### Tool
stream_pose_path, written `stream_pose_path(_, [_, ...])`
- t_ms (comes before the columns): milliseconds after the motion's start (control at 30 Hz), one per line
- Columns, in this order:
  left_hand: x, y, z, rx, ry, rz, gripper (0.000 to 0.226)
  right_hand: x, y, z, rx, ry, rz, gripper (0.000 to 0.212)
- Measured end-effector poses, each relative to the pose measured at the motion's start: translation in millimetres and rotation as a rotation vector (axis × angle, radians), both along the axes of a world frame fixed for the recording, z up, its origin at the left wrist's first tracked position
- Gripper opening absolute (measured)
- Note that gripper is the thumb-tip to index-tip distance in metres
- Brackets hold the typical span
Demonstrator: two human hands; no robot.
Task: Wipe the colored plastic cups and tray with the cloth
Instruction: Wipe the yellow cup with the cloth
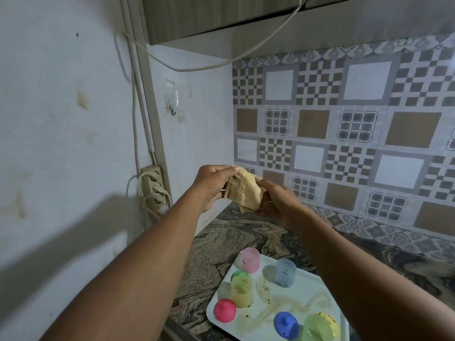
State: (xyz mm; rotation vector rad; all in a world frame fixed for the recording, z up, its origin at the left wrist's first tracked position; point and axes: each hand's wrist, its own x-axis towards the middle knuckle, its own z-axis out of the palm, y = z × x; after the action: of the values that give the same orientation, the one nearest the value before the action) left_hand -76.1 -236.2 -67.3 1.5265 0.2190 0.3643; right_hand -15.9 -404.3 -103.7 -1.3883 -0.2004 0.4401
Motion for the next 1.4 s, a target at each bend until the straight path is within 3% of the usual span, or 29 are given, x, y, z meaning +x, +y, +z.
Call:
stream_pose_path(133, [-0.5, 34.2, 0.7, 0.071, 0.022, 0.019, 0.02, -0.9, 33.0, 9.1, -0.013, -0.031, 0.057, 0.032])
stream_pose_path(300, [3.3, 74.7, -5.6, 0.213, -0.004, 0.125, 0.025, 10.5, 71.4, 19.7, -0.119, -0.235, -0.023, 0.021])
stream_pose_path(500, [19.9, 90.7, -23.0, 0.151, -0.029, 0.096, 0.021, 20.4, 100.4, 9.3, -0.121, -0.284, -0.121, 0.029])
stream_pose_path(600, [28.8, 88.2, -37.8, 0.148, -0.045, 0.104, 0.016, 26.0, 105.4, -10.5, -0.065, -0.205, -0.16, 0.031])
stream_pose_path(733, [41.3, 87.0, -72.2, 0.167, 0.02, 0.081, 0.026, 24.3, 96.1, -40.4, 0.008, -0.006, -0.076, 0.013])
stream_pose_path(833, [40.2, 85.0, -83.8, 0.202, 0.077, 0.083, 0.04, 24.3, 85.7, -55.8, -0.022, 0.144, 0.034, 0.042])
stream_pose_path(900, [39.8, 86.4, -81.2, 0.206, 0.107, 0.079, 0.044, 26.8, 83.8, -58.5, -0.046, 0.189, 0.099, 0.044])
stream_pose_path(1033, [32.7, 73.9, -105.1, 0.132, 0.185, 0.017, 0.038, 4.6, 63.8, -73.8, -0.043, 0.282, 0.066, 0.036])
stream_pose_path(1067, [49.1, 43.4, -154.0, 0.122, 0.284, -0.153, 0.038, -2.1, 36.9, -117.1, 0.014, 0.392, -0.069, 0.04])
stream_pose_path(1133, [47.7, 30.2, -182.9, 0.181, 0.35, -0.2, 0.038, -12.9, 24.8, -145.9, -0.001, 0.44, -0.107, 0.041])
stream_pose_path(1233, [44.7, 21.2, -195.1, 0.102, 0.335, -0.222, 0.036, -22.0, 10.8, -164.2, 0.064, 0.474, -0.251, 0.024])
stream_pose_path(1300, [44.4, 22.4, -205.2, 0.218, 0.329, -0.233, 0.032, -22.9, 3.3, -164.3, 0.145, 0.501, -0.345, 0.024])
stream_pose_path(1400, [28.4, 18.6, -231.9, 0.646, 0.38, -0.387, 0.027, -23.9, -10.3, -170.4, 0.203, 0.485, -0.463, 0.02])
